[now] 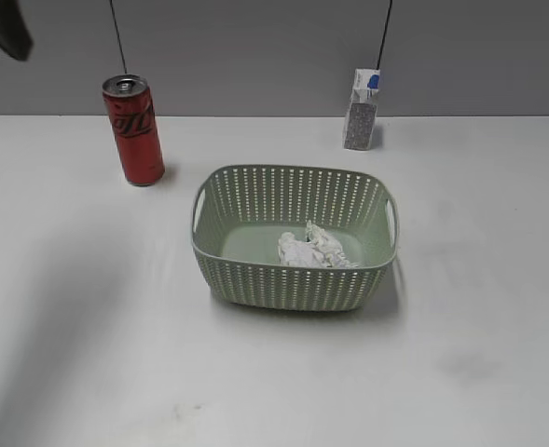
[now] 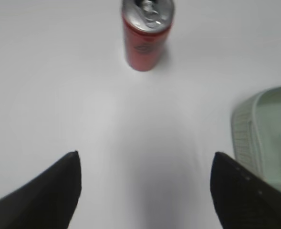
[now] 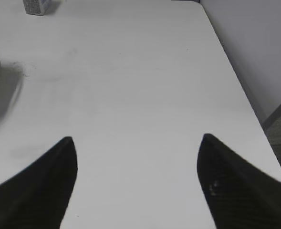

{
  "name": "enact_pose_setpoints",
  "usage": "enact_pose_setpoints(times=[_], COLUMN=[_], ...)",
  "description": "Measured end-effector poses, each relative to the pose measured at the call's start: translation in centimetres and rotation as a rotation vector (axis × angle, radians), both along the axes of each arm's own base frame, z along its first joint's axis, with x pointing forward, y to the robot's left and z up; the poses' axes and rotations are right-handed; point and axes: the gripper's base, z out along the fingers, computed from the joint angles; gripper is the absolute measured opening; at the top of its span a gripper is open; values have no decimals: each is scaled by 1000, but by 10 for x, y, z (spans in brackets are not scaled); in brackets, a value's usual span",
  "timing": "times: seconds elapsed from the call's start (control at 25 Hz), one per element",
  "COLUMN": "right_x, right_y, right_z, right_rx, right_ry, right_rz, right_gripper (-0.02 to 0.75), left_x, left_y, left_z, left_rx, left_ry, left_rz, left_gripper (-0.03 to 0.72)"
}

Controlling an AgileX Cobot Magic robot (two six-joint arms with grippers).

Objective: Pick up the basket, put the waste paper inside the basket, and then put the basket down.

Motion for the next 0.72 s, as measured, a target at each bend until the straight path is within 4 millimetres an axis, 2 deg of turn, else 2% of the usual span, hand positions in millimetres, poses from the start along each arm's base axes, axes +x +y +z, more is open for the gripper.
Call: enact_pose_setpoints(times=[0.16,0.24,0.36,0.52,0.64,0.72], right_x=[0,0,0,0,0,0], right_y=[0,0,0,0,0,0], right_z=[0,0,0,0,0,0], right_rx=[-1,-1,-3,-3,-4,-4], right_ry=[0,0,-1,-1,-1,-2], right_rz=[0,0,0,0,0,0], right_gripper=[593,593,593,593,593,593], left_x=[-22,-42,-86,-155,-206,-233], left_y=[48,55,58,61,63,65], left_z=[26,39,51,43,23,8], left_rx=[26,28,22,15,2,-6], left_ry=[-45,-88,-146,-199,-262,-305], left_rz=[101,118,113,112,118,119], left_gripper=[626,617,599,591,588,587])
